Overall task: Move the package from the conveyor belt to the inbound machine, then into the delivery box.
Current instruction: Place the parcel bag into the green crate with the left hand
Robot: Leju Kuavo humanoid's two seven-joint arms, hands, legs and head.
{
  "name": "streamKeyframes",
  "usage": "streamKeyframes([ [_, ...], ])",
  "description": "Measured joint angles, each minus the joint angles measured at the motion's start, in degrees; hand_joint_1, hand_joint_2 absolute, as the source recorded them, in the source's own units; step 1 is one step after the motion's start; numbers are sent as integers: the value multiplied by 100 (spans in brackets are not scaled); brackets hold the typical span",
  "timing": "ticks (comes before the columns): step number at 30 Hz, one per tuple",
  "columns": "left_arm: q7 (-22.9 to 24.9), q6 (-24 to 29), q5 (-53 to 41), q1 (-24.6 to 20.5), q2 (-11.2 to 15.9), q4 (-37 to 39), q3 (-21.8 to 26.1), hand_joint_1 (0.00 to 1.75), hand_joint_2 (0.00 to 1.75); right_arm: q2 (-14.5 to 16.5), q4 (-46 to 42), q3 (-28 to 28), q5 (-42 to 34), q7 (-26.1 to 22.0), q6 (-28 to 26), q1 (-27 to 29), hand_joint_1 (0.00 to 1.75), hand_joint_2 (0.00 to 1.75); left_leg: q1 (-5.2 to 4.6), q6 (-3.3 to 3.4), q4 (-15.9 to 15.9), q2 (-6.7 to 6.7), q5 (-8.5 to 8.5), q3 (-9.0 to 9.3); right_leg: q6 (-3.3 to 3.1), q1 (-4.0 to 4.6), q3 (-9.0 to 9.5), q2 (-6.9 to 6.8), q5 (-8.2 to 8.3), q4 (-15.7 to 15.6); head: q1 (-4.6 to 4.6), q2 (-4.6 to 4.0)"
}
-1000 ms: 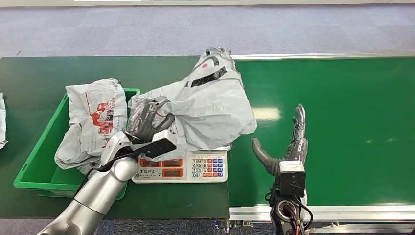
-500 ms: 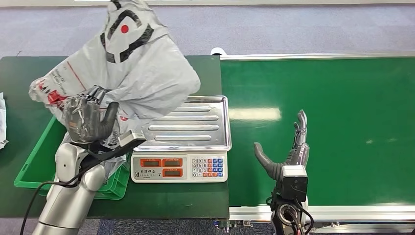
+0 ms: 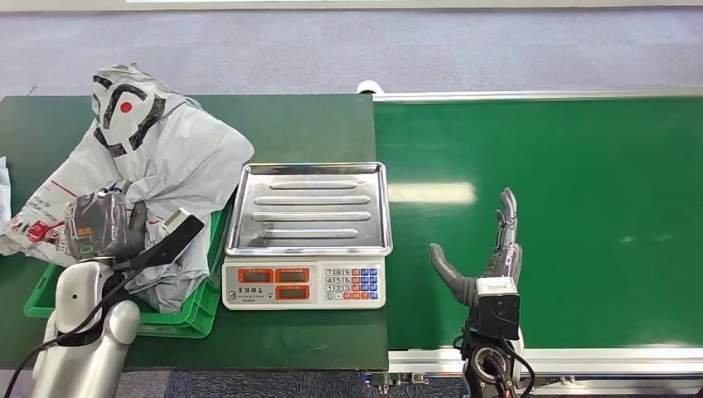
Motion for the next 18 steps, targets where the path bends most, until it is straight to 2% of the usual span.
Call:
streamKeyframes([
  [5, 80, -50, -50, 43, -1, -29, 103, 175, 175, 7, 0, -19, 8, 9, 10, 0, 0, 175, 0, 0, 0, 0, 0, 1, 0, 0, 2, 0, 0, 0, 0, 0],
  [8, 293, -127, -163, 48, -5, -33, 197, 175, 175, 7, -2, -23, 26, 44, 32, 0, 0, 175, 0, 0, 0, 1, 0, 2, 0, 0, 2, 0, 1, 0, 1, 0],
  [12, 486, -640, -327, 66, -5, -32, 369, 171, 175, 7, -2, -39, 74, 87, 67, -1, 0, 175, 0, 0, 0, 0, 0, 2, 0, 0, 1, 0, 0, 0, 0, 0],
  [13, 474, -842, -314, 75, -7, -29, 396, 153, 175, 8, -2, -51, 86, 94, 73, -1, 0, 175, 0, 0, 0, 0, 0, 2, 0, 0, 1, 0, 0, 0, 0, 0],
  [16, 384, -1417, -124, 109, -20, 0, 419, 26, 175, 9, -2, -99, 118, 104, 102, 1, 0, 175, 0, 0, 0, 0, 0, 2, 0, 0, 2, 0, 0, 0, 0, 0],
  [17, 365, -1557, -35, 124, -26, 15, 418, 0, 175, 9, -2, -112, 123, 104, 111, 4, 0, 175, 0, 0, 0, 0, 0, 2, 0, 0, 2, 0, 0, 0, 1, 0],
  [18, 359, -1644, 49, 142, -31, 32, 416, 0, 175, 9, -2, -121, 129, 104, 119, 9, 0, 175, 0, 0, 0, 0, 0, 2, 0, 0, 3, 0, 0, 0, 1, 0],
])
